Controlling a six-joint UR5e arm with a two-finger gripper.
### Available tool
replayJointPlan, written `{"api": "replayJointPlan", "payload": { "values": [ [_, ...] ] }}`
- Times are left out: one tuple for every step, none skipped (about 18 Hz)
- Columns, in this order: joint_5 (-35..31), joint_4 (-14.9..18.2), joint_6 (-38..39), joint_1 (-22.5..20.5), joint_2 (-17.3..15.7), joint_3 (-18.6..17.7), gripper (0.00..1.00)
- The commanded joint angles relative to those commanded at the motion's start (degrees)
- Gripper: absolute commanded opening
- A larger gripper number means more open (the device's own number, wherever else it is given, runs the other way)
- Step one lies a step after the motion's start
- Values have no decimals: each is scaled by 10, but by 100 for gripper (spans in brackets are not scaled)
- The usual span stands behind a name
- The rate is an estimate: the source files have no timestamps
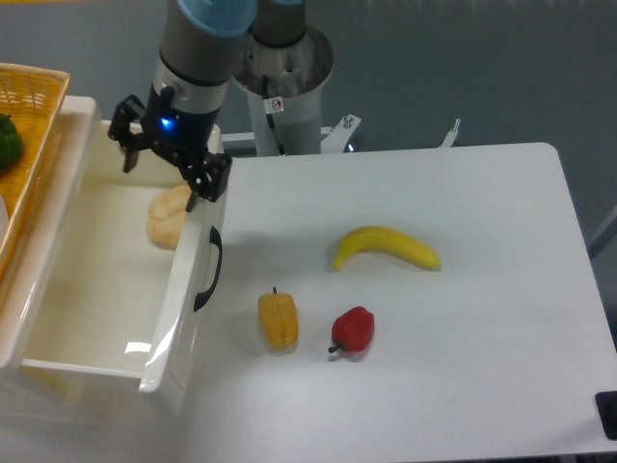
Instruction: Place the round bread in the upper white drawer
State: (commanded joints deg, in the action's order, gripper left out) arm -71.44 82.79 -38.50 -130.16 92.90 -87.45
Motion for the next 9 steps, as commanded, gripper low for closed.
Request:
{"api": "replayJointPlan", "payload": {
  "values": [
    [-12, 3, 0, -8, 0, 0, 100],
    [-21, 3, 0, -13, -2, 0, 100],
    [-32, 2, 0, -15, -4, 0, 100],
    [-51, 2, -1, -16, -7, 1, 100],
    [-75, 2, -3, -17, -7, 0, 100],
    [-95, 3, -12, -17, -6, -2, 100],
    [-109, 3, -27, -18, -5, -3, 100],
    [-120, 3, -46, -20, -4, -3, 100],
    [-129, 3, -62, -28, -2, -3, 100]
  ]
}}
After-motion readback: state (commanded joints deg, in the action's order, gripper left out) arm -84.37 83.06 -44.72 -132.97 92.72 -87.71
